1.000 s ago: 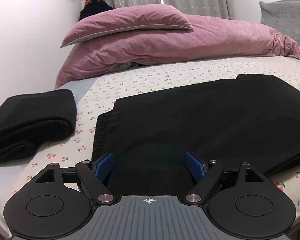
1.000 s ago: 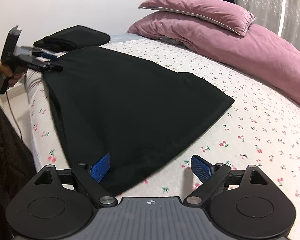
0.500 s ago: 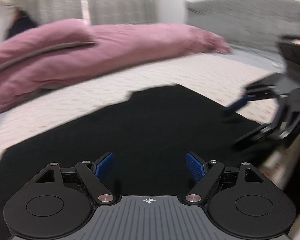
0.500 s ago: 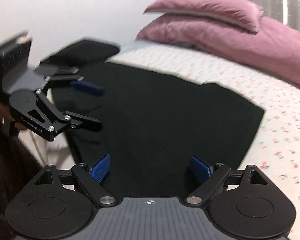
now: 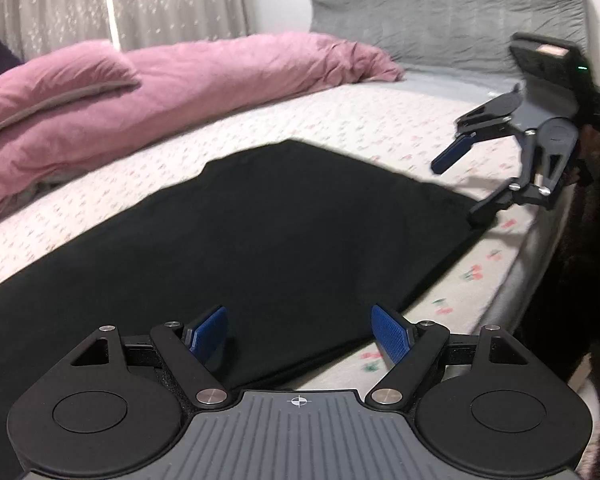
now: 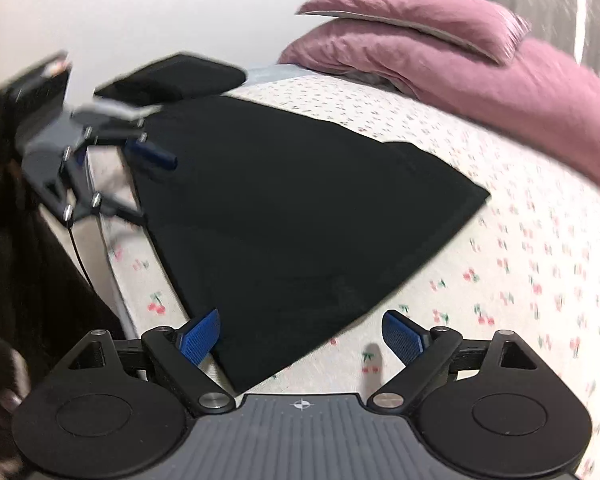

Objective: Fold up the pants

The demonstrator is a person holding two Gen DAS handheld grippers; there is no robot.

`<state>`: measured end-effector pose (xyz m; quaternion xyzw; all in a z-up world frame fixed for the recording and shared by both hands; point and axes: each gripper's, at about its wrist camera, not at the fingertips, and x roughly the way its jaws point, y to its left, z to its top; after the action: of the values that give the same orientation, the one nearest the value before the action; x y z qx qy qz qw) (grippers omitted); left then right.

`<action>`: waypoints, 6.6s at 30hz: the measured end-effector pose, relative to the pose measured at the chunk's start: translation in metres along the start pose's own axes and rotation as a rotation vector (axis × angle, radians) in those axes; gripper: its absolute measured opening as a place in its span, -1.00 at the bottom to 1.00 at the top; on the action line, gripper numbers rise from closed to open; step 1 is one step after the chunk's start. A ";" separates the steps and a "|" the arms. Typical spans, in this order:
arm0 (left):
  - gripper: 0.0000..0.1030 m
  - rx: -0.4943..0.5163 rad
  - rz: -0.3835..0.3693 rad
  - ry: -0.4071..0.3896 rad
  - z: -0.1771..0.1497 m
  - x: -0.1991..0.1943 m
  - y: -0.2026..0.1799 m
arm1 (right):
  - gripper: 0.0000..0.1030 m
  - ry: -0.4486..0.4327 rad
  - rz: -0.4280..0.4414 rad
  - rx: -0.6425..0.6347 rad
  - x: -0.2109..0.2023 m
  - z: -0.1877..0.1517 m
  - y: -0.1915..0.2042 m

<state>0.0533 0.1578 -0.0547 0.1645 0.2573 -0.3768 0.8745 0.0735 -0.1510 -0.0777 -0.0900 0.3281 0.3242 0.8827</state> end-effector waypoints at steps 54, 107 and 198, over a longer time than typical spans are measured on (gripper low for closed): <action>-0.87 -0.228 0.185 -0.136 0.041 0.081 -0.118 | -0.30 -0.071 0.188 0.946 0.082 0.027 -0.128; -0.71 -1.413 0.814 -0.455 -0.090 -0.103 0.078 | -0.15 0.028 0.273 0.605 0.311 0.290 0.115; -0.48 -0.968 -0.142 -0.119 0.096 0.175 0.088 | -0.49 -0.274 -0.077 0.831 0.039 0.051 -0.188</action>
<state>0.2521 0.0690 -0.0693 -0.3004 0.3631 -0.2812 0.8360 0.2414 -0.2574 -0.0731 0.3045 0.3069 0.1404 0.8907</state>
